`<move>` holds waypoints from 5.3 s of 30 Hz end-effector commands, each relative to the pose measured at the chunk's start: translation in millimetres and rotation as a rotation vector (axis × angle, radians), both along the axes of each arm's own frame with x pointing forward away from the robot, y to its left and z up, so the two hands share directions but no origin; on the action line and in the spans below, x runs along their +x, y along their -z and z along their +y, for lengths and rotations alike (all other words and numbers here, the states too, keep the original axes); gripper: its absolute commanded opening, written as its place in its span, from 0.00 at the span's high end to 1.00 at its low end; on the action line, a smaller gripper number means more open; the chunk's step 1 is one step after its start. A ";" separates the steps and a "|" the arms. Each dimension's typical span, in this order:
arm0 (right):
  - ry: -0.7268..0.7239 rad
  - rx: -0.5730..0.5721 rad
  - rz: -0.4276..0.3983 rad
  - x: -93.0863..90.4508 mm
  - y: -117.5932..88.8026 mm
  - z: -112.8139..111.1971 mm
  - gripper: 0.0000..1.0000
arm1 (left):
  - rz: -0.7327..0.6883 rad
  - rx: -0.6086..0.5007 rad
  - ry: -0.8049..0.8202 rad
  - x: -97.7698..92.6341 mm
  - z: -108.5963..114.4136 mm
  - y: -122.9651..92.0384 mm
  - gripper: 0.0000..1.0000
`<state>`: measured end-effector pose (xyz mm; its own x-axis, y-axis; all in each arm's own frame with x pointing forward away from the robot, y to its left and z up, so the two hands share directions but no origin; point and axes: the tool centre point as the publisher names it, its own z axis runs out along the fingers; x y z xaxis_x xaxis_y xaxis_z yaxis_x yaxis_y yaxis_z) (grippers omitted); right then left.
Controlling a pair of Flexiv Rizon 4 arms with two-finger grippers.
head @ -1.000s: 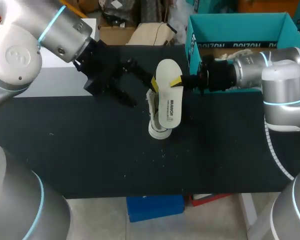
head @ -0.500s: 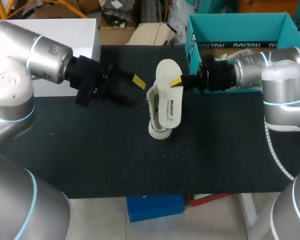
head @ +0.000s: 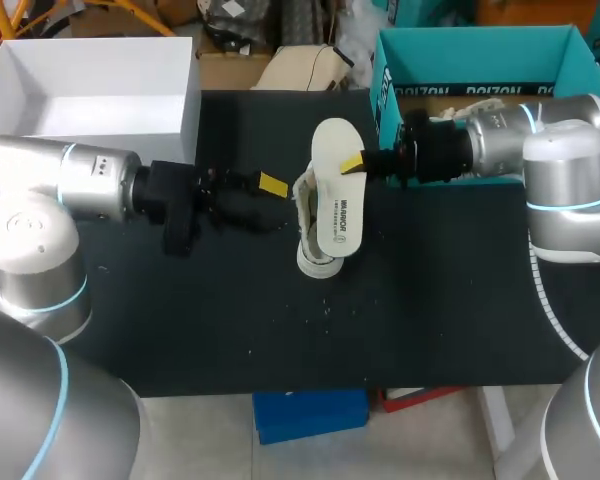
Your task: Take the shoe out of the shoebox, open the shoe tongue, remove and reinsert the insole, then place the shoe into the shoebox
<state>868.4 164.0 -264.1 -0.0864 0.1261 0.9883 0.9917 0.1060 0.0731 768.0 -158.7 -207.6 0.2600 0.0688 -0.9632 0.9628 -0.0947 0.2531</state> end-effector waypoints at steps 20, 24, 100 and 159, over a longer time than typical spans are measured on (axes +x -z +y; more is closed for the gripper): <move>-0.001 0.000 0.001 0.8 0.6 0.5 1.00 | -0.071 -0.059 -0.127 46.6 -21.7 39.9 0.00; -0.001 0.000 0.001 0.8 0.6 0.5 1.00 | -0.081 -0.106 -0.129 56.0 -26.3 46.6 0.00; 0.215 -0.156 0.006 -24.4 -10.8 -95.4 0.00 | 0.102 0.184 -0.167 9.7 -35.6 54.1 1.00; 0.472 -0.876 -0.748 -111.1 -10.9 -176.4 0.00 | 0.232 0.238 -0.076 -52.7 2.9 79.0 1.00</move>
